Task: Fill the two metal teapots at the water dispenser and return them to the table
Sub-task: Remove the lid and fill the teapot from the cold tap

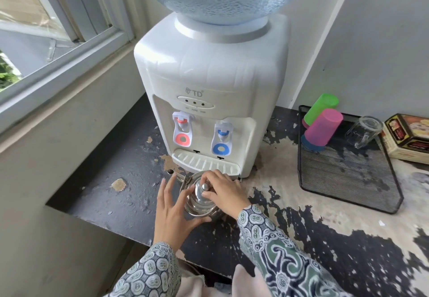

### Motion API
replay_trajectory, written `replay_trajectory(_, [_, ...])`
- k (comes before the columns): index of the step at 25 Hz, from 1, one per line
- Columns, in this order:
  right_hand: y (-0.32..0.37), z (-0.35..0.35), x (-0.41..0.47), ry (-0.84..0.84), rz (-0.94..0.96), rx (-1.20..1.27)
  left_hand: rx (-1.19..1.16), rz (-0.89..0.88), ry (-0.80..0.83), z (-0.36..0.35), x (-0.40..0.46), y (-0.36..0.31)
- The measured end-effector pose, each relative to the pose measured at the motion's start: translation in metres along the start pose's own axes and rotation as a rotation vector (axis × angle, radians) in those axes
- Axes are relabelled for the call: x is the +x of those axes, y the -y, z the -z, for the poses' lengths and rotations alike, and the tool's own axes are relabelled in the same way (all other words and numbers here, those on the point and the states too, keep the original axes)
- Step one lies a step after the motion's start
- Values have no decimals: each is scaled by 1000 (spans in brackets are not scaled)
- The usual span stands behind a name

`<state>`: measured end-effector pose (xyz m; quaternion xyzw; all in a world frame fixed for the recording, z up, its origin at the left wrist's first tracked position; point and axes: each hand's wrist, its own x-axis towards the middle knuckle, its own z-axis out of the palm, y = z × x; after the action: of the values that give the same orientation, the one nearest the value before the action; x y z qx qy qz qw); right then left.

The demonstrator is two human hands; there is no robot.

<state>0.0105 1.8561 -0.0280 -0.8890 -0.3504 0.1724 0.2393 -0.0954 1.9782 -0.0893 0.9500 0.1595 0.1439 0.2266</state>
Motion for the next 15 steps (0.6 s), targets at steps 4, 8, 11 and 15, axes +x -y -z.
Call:
replay_trajectory(4, [-10, -7, -9, -101, -38, 184, 73, -140, 95, 17, 17, 5])
replay_trajectory(8, [-15, -14, -9, -153, -56, 372, 66, -109, 211, 34, 29, 3])
replay_trajectory(11, [-17, -12, -9, -120, -37, 429, 3, -51, 384, 49, 41, -6])
replay_trajectory(15, [-20, -5, -11, 1, 28, 405, 193, -10, 623, 65, 71, -20])
